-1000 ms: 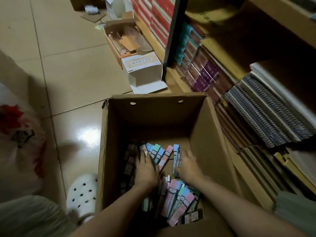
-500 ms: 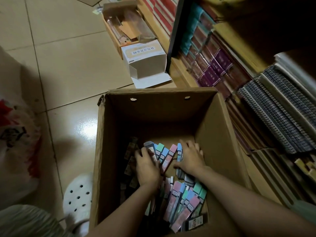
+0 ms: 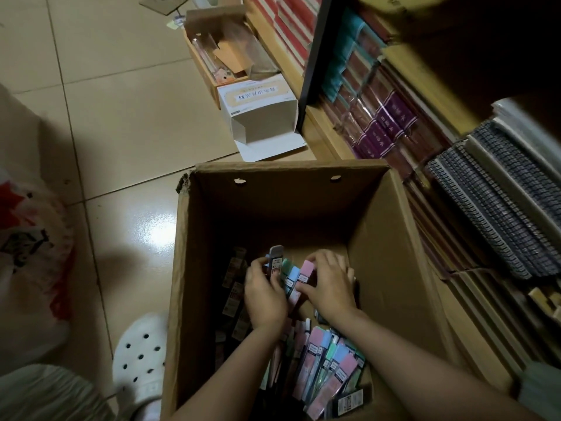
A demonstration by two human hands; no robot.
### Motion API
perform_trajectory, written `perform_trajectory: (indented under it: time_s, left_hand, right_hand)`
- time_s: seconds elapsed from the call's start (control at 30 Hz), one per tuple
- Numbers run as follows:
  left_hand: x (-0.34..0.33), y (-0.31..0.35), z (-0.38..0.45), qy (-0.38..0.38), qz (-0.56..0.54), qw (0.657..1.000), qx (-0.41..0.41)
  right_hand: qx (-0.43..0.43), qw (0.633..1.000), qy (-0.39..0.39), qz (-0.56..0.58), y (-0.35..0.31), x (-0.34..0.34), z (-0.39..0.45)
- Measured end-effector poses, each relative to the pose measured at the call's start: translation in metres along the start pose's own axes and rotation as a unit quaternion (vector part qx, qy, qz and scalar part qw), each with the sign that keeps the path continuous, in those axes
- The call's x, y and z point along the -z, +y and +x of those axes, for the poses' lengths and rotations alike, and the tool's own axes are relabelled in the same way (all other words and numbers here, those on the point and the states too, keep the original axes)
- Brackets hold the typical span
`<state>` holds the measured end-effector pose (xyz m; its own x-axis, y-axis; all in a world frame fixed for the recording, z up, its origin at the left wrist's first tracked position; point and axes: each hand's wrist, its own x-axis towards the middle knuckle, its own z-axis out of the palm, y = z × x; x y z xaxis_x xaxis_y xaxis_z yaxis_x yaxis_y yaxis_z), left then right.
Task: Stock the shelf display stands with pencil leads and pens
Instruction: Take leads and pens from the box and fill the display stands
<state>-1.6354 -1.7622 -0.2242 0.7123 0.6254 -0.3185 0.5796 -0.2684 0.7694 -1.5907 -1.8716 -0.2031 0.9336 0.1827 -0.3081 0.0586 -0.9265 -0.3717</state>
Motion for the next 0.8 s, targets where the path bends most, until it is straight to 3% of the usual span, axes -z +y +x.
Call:
perform_trajectory:
  time_s: [0.13,0.3,0.5,0.7,0.8]
  left_hand:
    - [0.001,0.008,-0.005,-0.053,-0.066,0.996,0.030]
    - [0.021,0.048,-0.009,-0.165,-0.171,0.970,0.053]
    - [0.078,0.157,-0.005,-0.340,-0.138,0.923,-0.112]
    - [0.142,0.271,-0.024,-0.409,-0.059,0.866,-0.281]
    - [0.162,0.308,-0.041,-0.422,-0.080,0.844,-0.321]
  right_hand:
    - [-0.047,0.982,0.007,0.182,-0.014,0.008,-0.029]
    - [-0.020,0.972,0.094,0.214,-0.019,0.064,-0.047]
    - [0.077,0.960,0.205,0.174,-0.028,0.177,-0.064]
    - [0.160,0.926,0.294,0.172,-0.039,0.291,-0.086]
    - [0.189,0.917,0.320,0.142,-0.048,0.340,-0.098]
